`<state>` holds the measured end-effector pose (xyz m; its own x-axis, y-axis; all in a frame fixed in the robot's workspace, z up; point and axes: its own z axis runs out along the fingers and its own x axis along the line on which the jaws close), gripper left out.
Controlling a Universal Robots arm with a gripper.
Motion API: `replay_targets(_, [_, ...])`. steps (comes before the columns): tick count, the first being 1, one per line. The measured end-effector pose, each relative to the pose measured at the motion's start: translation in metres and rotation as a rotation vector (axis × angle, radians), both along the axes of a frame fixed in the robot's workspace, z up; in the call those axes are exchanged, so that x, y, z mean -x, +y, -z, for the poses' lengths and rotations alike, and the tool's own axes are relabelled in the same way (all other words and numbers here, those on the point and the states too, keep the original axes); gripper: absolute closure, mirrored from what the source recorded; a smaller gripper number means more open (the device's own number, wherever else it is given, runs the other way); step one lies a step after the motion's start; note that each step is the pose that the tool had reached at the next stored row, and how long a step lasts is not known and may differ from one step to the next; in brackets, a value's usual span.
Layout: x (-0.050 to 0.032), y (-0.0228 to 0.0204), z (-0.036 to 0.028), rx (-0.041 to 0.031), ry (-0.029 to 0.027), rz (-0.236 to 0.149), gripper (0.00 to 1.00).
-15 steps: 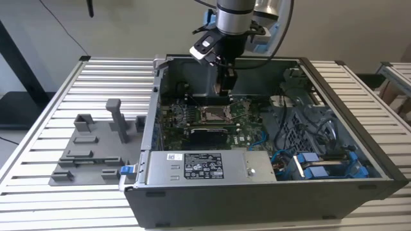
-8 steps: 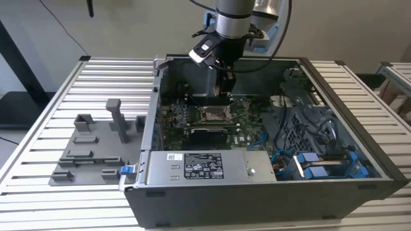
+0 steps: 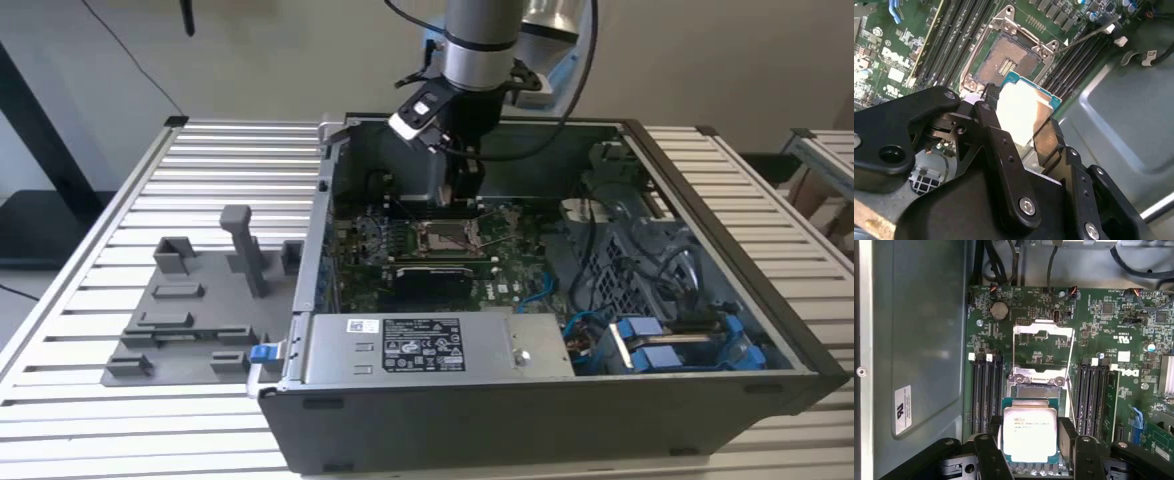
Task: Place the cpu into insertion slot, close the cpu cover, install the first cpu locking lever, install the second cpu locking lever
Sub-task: 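Place the cpu into insertion slot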
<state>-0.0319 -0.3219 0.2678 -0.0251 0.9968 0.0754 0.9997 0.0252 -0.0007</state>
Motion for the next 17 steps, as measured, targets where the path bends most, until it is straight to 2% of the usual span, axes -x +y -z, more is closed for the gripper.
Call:
replay_targets(7, [0.0109, 0.0036, 0.0128, 0.0006, -0.0003, 0.010, 0.46])
replay_targets(9, [0.0133, 0.0038, 0.0162, 0.0013, -0.0023, 0.013, 0.46])
replay_targets(12, [0.0155, 0.0038, 0.0203, 0.0037, -0.0111, 0.015, 0.46])
replay_targets(15, [0.0166, 0.0037, 0.0241, 0.0046, -0.0238, 0.015, 0.46])
replay_targets(17, [0.0170, 0.0029, 0.0264, 0.0047, -0.0298, 0.016, 0.46])
